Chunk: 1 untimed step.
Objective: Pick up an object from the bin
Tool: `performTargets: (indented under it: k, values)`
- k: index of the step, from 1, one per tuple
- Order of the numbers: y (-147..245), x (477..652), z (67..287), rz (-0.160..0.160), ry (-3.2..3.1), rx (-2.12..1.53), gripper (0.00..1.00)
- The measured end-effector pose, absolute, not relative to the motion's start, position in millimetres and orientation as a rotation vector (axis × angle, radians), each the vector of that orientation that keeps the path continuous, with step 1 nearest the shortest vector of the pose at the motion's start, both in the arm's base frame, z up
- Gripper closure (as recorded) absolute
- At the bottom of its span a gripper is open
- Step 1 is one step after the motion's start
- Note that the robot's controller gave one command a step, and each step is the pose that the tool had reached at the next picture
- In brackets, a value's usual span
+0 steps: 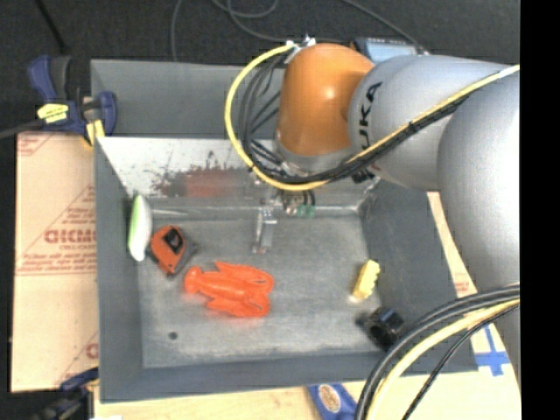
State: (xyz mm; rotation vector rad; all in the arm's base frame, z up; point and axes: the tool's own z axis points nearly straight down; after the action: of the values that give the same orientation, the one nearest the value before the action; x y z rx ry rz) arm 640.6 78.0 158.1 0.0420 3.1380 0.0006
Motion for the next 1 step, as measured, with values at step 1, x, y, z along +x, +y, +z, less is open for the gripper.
performTargets:
  k: [1]
  values:
    - [100.6,634.7,100.5,0.002,3.132,0.073,0.0]
